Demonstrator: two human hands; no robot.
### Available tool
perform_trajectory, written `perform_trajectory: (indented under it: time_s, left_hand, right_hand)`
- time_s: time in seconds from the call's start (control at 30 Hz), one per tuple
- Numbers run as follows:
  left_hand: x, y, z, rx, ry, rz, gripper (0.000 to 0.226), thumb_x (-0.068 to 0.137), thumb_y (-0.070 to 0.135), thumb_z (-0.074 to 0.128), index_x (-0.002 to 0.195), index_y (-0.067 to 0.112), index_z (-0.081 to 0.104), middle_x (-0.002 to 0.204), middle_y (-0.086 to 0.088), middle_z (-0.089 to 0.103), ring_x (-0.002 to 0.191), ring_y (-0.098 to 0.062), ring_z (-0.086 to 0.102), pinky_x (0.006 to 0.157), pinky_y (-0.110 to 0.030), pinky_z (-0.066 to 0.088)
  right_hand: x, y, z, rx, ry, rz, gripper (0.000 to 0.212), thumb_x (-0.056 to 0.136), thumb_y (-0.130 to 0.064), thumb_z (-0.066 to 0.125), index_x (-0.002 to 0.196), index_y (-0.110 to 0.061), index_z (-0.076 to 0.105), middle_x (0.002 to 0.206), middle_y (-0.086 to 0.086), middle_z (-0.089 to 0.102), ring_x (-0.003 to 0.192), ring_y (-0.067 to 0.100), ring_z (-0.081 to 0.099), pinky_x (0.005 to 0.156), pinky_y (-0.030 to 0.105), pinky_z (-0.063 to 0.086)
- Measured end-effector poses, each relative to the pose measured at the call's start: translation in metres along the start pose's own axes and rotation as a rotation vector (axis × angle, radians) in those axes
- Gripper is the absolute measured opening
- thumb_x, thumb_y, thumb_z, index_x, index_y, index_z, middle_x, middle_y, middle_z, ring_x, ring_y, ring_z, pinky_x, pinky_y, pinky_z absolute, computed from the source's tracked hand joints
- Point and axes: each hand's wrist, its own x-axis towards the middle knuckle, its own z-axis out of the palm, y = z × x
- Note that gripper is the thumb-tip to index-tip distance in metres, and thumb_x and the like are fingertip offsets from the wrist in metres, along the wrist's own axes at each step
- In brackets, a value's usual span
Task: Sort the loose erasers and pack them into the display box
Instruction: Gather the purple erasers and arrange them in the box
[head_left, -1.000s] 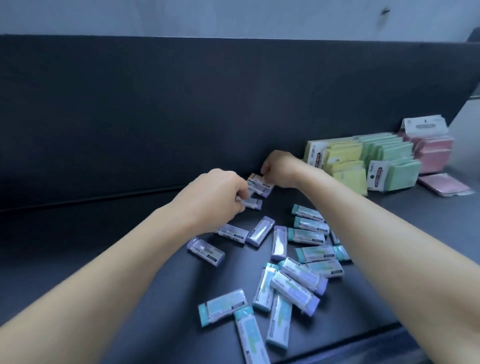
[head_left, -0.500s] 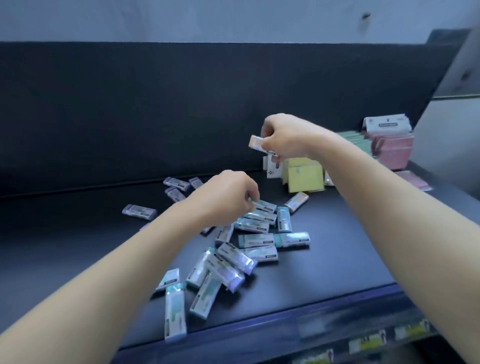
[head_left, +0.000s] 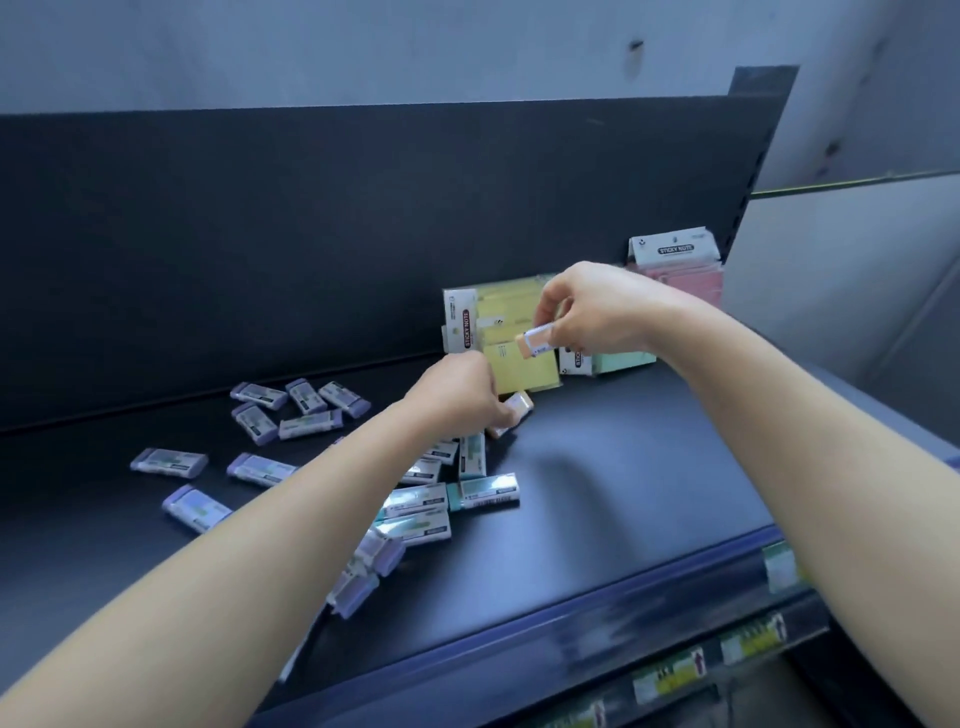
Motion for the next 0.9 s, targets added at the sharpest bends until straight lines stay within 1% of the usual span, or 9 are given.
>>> perform_trajectory:
  time_s: [0.1, 0.17, 0.27, 0.33, 0.4, 0.5, 0.6, 0.7, 0.9]
  left_hand:
    - [-0.002, 0.002, -0.003, -0.091, -0.006, 0.01, 0.024, 0.075, 0.028, 0.073, 0.075, 0.005, 0.065, 0.066, -0.004, 0.057, 0.058, -0.018, 0.049, 0.053, -0.026, 0.038]
    - [-0.006, -0.002, -0.011, -0.174, 0.039, 0.01, 0.018, 0.075, 0.022, 0.071, 0.07, 0.011, 0.059, 0.063, 0.0, 0.057, 0.054, -0.014, 0.048, 0.049, -0.023, 0.038]
    - [-0.018, -0.017, -0.029, -0.274, 0.11, -0.015, 0.013, 0.075, 0.019, 0.069, 0.071, 0.012, 0.059, 0.062, 0.001, 0.059, 0.051, -0.012, 0.047, 0.048, -0.021, 0.036]
    - [-0.032, -0.033, -0.044, -0.315, 0.146, -0.048, 0.007, 0.076, 0.017, 0.068, 0.077, 0.011, 0.065, 0.061, 0.001, 0.058, 0.052, -0.014, 0.047, 0.051, -0.021, 0.037]
    - [-0.049, -0.053, -0.056, -0.38, 0.18, -0.087, 0.004, 0.077, 0.011, 0.065, 0.078, 0.01, 0.068, 0.057, -0.001, 0.056, 0.051, -0.016, 0.045, 0.052, -0.022, 0.037]
    - [-0.078, -0.089, -0.073, -0.468, 0.255, -0.152, 0.004, 0.077, 0.005, 0.066, 0.078, 0.006, 0.07, 0.056, -0.003, 0.054, 0.049, -0.012, 0.044, 0.049, -0.017, 0.037]
    - [-0.112, -0.133, -0.09, -0.516, 0.347, -0.216, 0.003, 0.076, 0.007, 0.07, 0.078, 0.005, 0.07, 0.063, -0.006, 0.054, 0.061, -0.017, 0.045, 0.06, -0.03, 0.04]
    - [-0.152, -0.18, -0.108, -0.531, 0.423, -0.27, 0.006, 0.073, 0.007, 0.072, 0.079, 0.004, 0.07, 0.066, -0.008, 0.057, 0.063, -0.019, 0.046, 0.061, -0.033, 0.038]
    - [-0.239, -0.273, -0.148, -0.534, 0.543, -0.35, 0.015, 0.07, 0.016, 0.08, 0.078, 0.008, 0.07, 0.066, -0.007, 0.054, 0.064, -0.019, 0.044, 0.062, -0.033, 0.036]
  right_hand:
    - [0.001, 0.001, 0.0, 0.038, 0.021, -0.005, 0.003, 0.085, -0.02, 0.068, 0.087, -0.02, 0.071, 0.077, -0.001, 0.063, 0.06, 0.013, 0.052, 0.054, 0.023, 0.041]
    - [0.003, -0.003, 0.0, 0.07, 0.048, -0.012, 0.007, 0.083, -0.017, 0.068, 0.087, -0.021, 0.071, 0.076, -0.003, 0.061, 0.058, 0.008, 0.049, 0.05, 0.022, 0.039]
    - [0.008, -0.018, 0.001, 0.132, 0.051, -0.028, 0.012, 0.078, -0.01, 0.069, 0.086, -0.019, 0.071, 0.066, -0.008, 0.055, 0.056, 0.006, 0.046, 0.049, 0.022, 0.035]
    - [0.014, -0.034, 0.006, 0.164, 0.045, -0.048, 0.012, 0.075, -0.009, 0.07, 0.083, -0.017, 0.072, 0.063, -0.007, 0.056, 0.057, 0.009, 0.049, 0.052, 0.023, 0.04]
    - [0.022, -0.056, 0.016, 0.185, 0.042, -0.08, 0.012, 0.073, -0.009, 0.067, 0.082, -0.017, 0.071, 0.07, -0.002, 0.062, 0.064, 0.015, 0.056, 0.062, 0.03, 0.05]
    - [0.029, -0.101, 0.033, 0.227, 0.02, -0.154, 0.012, 0.072, -0.007, 0.064, 0.08, -0.015, 0.069, 0.075, 0.005, 0.065, 0.066, 0.018, 0.058, 0.07, 0.037, 0.056]
    - [0.031, -0.157, 0.055, 0.277, -0.022, -0.239, 0.017, 0.073, -0.003, 0.063, 0.089, -0.005, 0.069, 0.073, 0.007, 0.064, 0.064, 0.018, 0.058, 0.072, 0.035, 0.056]
    - [0.029, -0.218, 0.081, 0.388, -0.078, -0.332, 0.017, 0.073, 0.002, 0.064, 0.09, 0.001, 0.066, 0.075, 0.011, 0.064, 0.067, 0.021, 0.061, 0.078, 0.041, 0.058]
    - [0.01, -0.351, 0.139, 0.475, -0.191, -0.48, 0.015, 0.077, 0.005, 0.062, 0.08, -0.009, 0.061, 0.071, 0.004, 0.061, 0.067, 0.019, 0.062, 0.071, 0.034, 0.059]
